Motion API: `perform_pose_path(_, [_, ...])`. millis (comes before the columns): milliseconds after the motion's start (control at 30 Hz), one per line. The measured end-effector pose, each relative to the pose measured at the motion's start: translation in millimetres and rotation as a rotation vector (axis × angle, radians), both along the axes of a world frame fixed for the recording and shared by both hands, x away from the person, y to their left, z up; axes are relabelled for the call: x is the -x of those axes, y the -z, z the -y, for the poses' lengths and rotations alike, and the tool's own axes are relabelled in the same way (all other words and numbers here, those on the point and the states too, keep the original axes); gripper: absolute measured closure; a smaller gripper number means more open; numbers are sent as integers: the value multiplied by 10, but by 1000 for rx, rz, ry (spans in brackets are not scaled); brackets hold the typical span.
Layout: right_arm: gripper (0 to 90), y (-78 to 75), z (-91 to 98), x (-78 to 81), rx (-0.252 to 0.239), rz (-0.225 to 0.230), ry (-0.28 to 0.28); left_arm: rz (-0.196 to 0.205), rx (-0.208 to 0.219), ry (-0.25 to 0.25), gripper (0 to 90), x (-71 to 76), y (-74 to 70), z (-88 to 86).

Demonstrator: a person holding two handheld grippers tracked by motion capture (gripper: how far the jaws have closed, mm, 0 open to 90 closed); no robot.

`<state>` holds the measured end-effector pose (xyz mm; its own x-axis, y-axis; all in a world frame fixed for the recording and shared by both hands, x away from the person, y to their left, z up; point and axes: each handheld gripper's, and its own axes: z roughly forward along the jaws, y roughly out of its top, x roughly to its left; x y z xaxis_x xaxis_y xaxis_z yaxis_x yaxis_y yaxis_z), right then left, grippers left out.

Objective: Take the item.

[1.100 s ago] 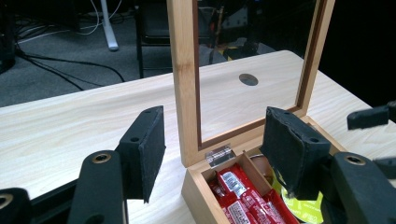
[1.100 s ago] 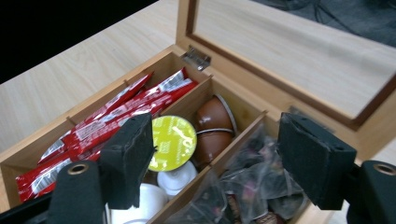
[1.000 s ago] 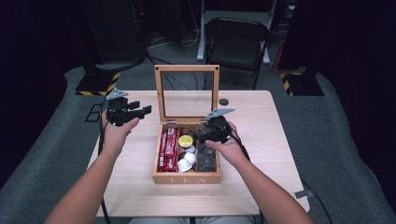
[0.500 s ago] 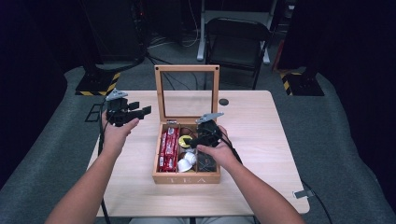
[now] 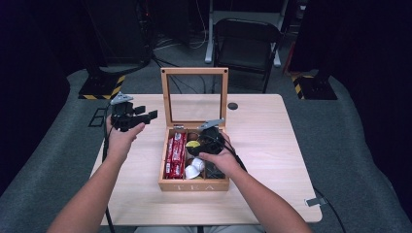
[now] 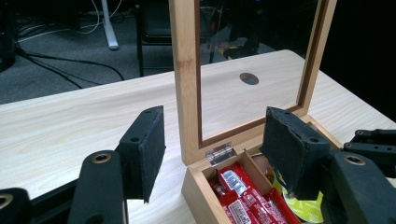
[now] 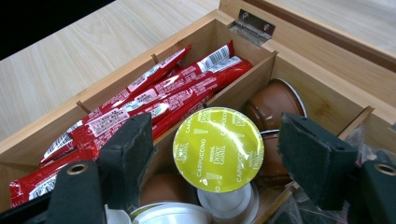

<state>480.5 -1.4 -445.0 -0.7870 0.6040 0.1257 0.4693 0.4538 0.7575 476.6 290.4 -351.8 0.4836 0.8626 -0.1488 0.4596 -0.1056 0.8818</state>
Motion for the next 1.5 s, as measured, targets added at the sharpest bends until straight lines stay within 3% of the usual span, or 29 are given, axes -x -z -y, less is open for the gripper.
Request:
perform_pose_path(333, [301, 89, -62, -26, 32, -14, 0, -4, -9, 8, 391, 0, 6, 15])
perform_pose_path(367, [305, 91, -72, -15, 31, -30, 10, -3, -7, 8, 391, 1, 6, 16])
perform_pose_path(467, [325, 104, -69, -30, 46, -11, 5, 0, -6, 6, 391, 4, 4, 15])
perform_pose_path(1267, [337, 149, -104, -45, 51, -28, 3, -4, -10, 4, 391, 1, 12, 10])
perform_pose_path(1500, [350, 158, -132, -27, 65, -54, 12, -2, -9, 0, 391, 5, 10, 1])
